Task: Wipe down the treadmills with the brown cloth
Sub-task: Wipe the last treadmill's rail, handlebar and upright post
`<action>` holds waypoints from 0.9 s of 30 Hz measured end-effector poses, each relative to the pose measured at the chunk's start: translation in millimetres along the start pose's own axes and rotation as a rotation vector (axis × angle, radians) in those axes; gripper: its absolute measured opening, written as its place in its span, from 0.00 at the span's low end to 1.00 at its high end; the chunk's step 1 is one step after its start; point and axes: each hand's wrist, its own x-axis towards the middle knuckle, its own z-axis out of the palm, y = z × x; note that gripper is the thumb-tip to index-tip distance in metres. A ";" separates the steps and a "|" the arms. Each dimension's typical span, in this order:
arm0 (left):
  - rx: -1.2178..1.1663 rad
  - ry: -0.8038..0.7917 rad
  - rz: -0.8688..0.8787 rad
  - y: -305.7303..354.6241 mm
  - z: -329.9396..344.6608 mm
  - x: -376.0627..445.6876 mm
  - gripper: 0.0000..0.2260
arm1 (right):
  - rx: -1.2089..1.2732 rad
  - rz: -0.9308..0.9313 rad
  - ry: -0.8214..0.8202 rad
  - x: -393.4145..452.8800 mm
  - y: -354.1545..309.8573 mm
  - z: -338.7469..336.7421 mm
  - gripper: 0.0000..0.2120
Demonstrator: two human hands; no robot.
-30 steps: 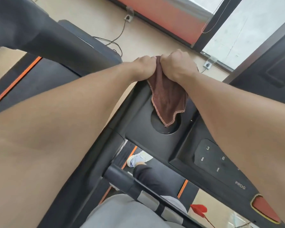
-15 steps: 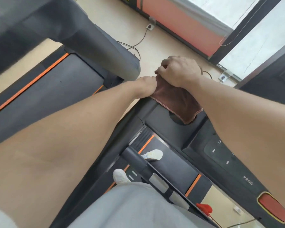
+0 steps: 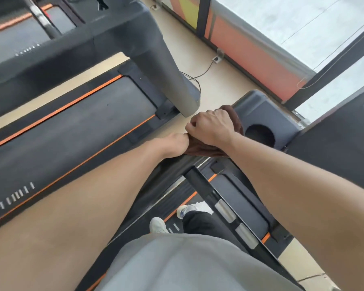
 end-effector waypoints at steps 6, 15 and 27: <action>-0.028 0.179 -0.050 -58.9 29.7 -29.0 0.24 | 0.153 0.055 0.211 -42.8 -43.2 26.2 0.17; -0.110 0.452 0.067 -96.9 53.0 -80.2 0.20 | 0.647 0.194 0.309 -99.7 -97.1 26.9 0.09; -0.554 0.900 0.334 -89.3 143.8 -175.1 0.13 | 1.089 0.188 -0.247 -201.2 -93.3 -16.5 0.16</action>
